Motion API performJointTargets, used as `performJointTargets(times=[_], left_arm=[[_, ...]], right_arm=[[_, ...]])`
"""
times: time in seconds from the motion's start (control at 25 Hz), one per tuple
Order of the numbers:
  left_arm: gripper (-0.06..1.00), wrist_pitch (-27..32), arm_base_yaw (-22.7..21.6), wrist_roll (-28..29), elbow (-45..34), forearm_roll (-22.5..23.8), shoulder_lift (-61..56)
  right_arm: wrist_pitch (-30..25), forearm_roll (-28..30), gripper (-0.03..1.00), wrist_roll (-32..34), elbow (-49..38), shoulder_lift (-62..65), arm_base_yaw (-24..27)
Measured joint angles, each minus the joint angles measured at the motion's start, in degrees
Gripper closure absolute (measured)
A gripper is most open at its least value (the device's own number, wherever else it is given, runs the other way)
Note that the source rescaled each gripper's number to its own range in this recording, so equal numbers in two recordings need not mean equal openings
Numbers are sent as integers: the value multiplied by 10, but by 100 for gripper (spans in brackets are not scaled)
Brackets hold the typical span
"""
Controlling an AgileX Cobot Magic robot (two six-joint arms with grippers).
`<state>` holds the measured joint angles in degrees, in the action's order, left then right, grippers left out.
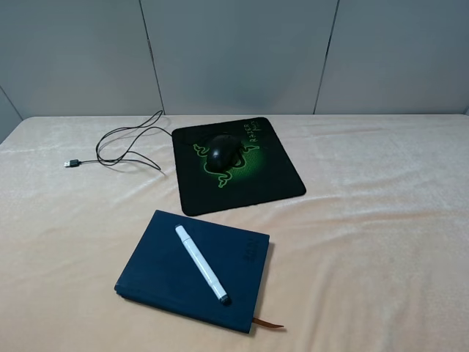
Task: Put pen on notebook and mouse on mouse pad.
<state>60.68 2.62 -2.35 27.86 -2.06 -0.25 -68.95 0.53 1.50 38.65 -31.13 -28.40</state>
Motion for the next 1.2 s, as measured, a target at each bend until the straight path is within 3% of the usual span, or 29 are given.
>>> performJointTargets(times=[0.36, 0.52, 1.2], left_arm=[[-6, 0, 0, 0, 0, 0, 0], [-6, 0, 0, 0, 0, 0, 0], [-6, 0, 0, 0, 0, 0, 0]], right_arm=[[65, -5, -3, 0, -62, 188, 216], [75, 11, -3, 0, -88, 264, 275], [99, 15, -3, 0, -107, 314, 293]])
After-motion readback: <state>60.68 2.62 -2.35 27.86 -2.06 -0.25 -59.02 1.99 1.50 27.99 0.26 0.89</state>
